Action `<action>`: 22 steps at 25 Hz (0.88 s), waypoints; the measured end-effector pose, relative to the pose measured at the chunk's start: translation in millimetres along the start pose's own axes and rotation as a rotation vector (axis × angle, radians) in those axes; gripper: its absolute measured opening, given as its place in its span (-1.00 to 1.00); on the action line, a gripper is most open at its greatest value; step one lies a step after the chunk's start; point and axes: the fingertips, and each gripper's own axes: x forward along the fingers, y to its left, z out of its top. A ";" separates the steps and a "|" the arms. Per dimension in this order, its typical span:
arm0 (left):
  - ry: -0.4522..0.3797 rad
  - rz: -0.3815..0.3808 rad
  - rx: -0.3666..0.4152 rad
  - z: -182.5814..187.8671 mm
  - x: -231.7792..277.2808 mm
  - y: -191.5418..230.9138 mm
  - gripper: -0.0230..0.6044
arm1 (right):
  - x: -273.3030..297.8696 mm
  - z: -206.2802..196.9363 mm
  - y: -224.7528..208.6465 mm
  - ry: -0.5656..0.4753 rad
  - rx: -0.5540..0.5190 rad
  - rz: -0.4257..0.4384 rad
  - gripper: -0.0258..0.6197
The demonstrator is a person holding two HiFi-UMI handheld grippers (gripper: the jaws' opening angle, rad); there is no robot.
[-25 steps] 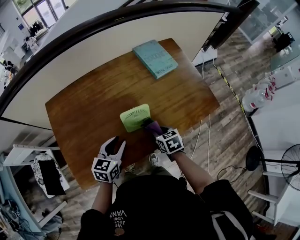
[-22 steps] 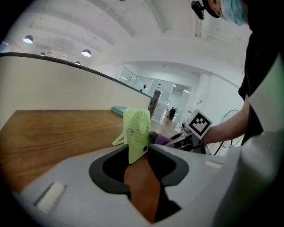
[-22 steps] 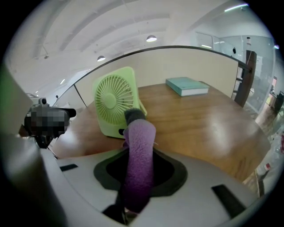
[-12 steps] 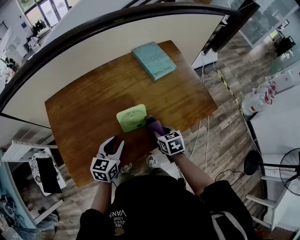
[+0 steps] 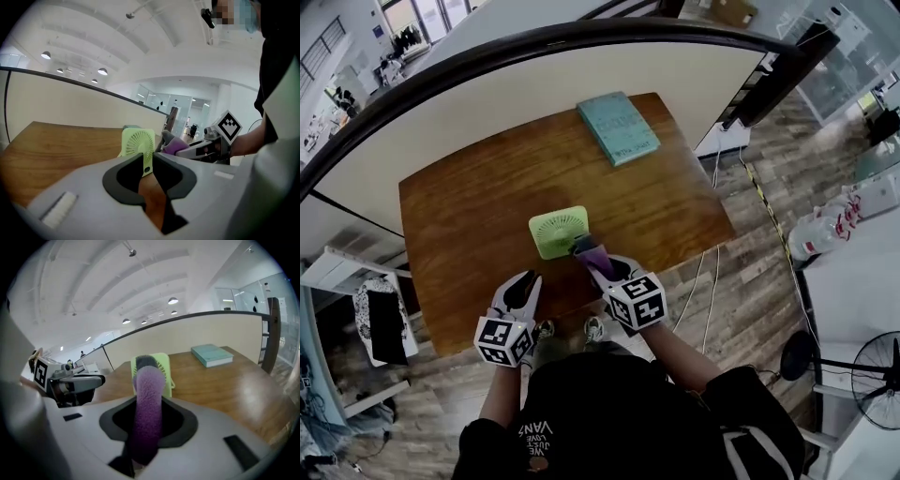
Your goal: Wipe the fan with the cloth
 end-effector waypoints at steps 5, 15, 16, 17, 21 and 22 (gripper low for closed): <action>-0.051 0.051 0.004 6.4 -12.3 -16.2 -0.87 | -13.2 11.5 11.4 -0.034 -0.041 0.059 -0.61; -0.073 0.066 0.031 15.8 -36.2 -26.3 -0.89 | -45.7 24.1 17.8 -0.113 -0.043 0.055 -0.61; -0.076 0.062 0.033 16.8 -39.9 -25.9 -0.89 | -46.8 25.1 20.6 -0.119 -0.043 0.050 -0.61; -0.079 0.057 0.035 17.2 -44.2 -25.6 -0.89 | -47.7 25.4 24.0 -0.124 -0.041 0.045 -0.61; -0.071 0.024 0.039 15.3 -64.5 -23.2 -0.89 | -52.1 24.4 43.1 -0.145 -0.014 0.017 -0.61; -0.064 0.013 0.043 14.8 -69.3 -22.2 -0.89 | -53.7 24.5 48.7 -0.152 -0.006 0.009 -0.61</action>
